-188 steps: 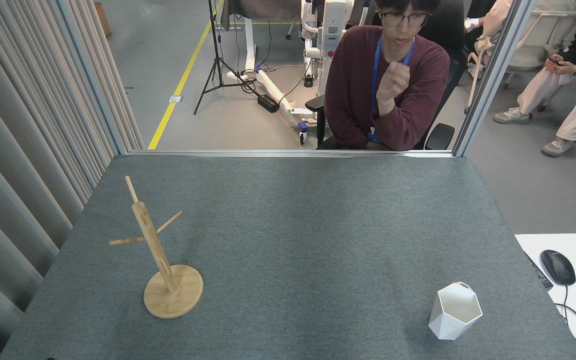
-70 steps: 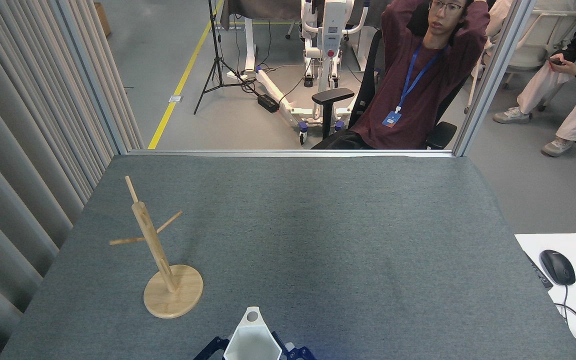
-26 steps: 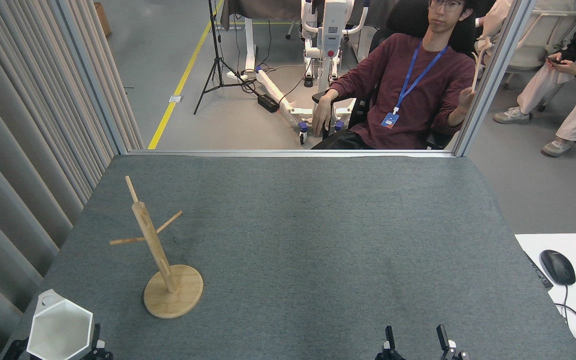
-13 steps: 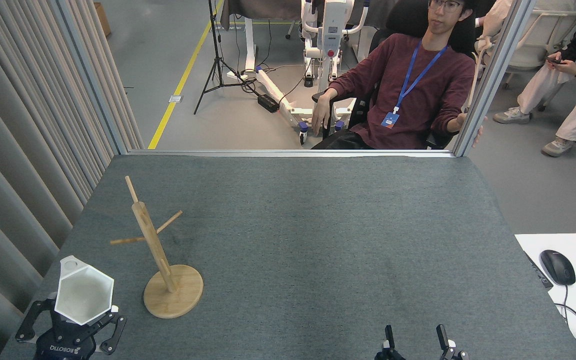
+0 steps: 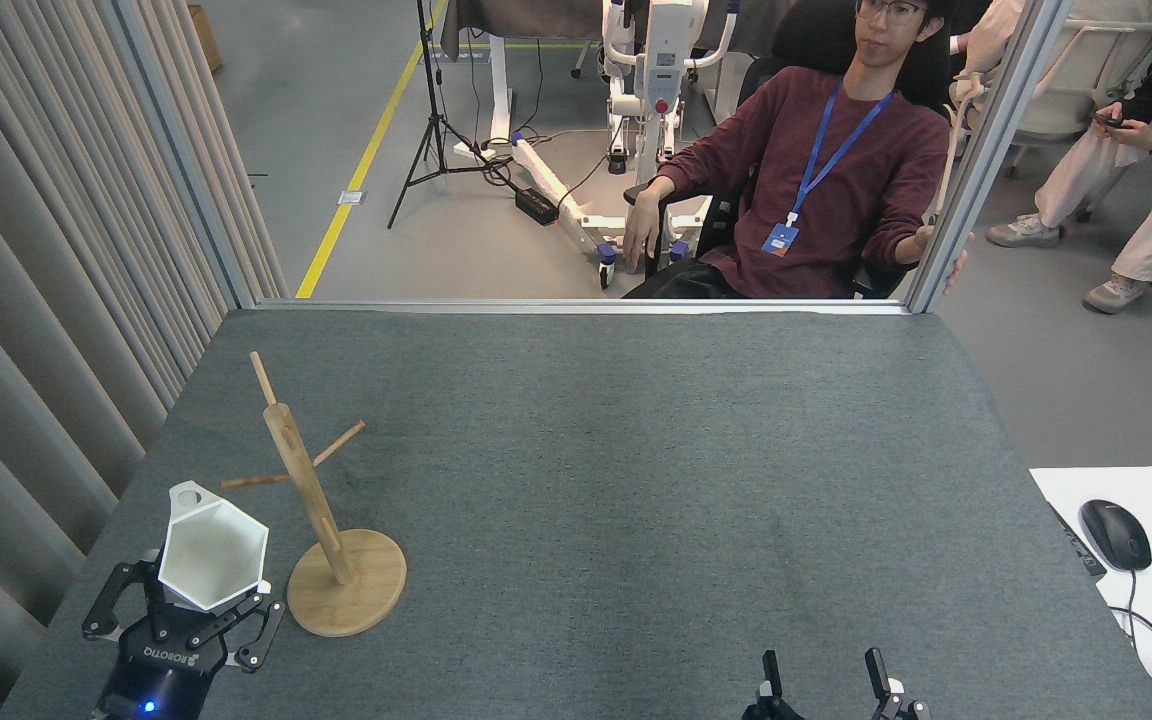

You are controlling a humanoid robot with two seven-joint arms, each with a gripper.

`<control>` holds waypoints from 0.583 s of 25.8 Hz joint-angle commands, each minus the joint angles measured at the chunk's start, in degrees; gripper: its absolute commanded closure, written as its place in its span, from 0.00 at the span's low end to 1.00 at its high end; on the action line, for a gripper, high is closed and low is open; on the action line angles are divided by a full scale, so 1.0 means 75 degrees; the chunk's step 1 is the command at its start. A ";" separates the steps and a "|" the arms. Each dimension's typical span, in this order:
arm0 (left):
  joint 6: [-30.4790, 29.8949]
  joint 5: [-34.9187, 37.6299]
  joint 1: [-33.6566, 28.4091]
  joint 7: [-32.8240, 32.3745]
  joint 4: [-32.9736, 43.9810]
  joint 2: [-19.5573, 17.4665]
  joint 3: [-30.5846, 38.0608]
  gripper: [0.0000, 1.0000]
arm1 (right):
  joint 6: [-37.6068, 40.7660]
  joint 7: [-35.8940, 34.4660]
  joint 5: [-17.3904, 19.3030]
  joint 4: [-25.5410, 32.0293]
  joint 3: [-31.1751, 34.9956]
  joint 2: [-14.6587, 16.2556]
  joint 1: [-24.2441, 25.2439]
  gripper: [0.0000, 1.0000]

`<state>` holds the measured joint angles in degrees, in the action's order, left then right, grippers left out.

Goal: Hang cup on storage rack
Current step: 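Raise the cup with the left gripper up to a rack peg, then tilt the cup with the left gripper onto the rack peg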

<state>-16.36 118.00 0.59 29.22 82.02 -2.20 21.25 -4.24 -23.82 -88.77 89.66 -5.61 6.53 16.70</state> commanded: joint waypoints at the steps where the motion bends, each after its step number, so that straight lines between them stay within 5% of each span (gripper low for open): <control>1: 0.0001 0.0122 0.0225 -0.0005 -0.0214 0.0001 -0.0020 0.90 | -0.0009 0.0000 0.0000 -0.0001 -0.0002 -0.0016 0.0000 0.02; 13: 0.0212 0.0415 0.0530 0.0076 -0.0636 -0.0034 -0.0594 0.87 | -0.0021 0.0000 -0.0012 0.0011 0.0010 -0.0039 0.0000 0.02; 15: 0.0212 0.0415 0.0589 0.0077 -0.0659 -0.0046 -0.0665 0.75 | -0.0021 0.0000 -0.0012 0.0011 0.0010 -0.0039 0.0000 0.02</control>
<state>-14.98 120.76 4.46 29.65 77.58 -2.40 17.22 -4.36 -23.83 -88.83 89.70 -5.55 6.28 16.72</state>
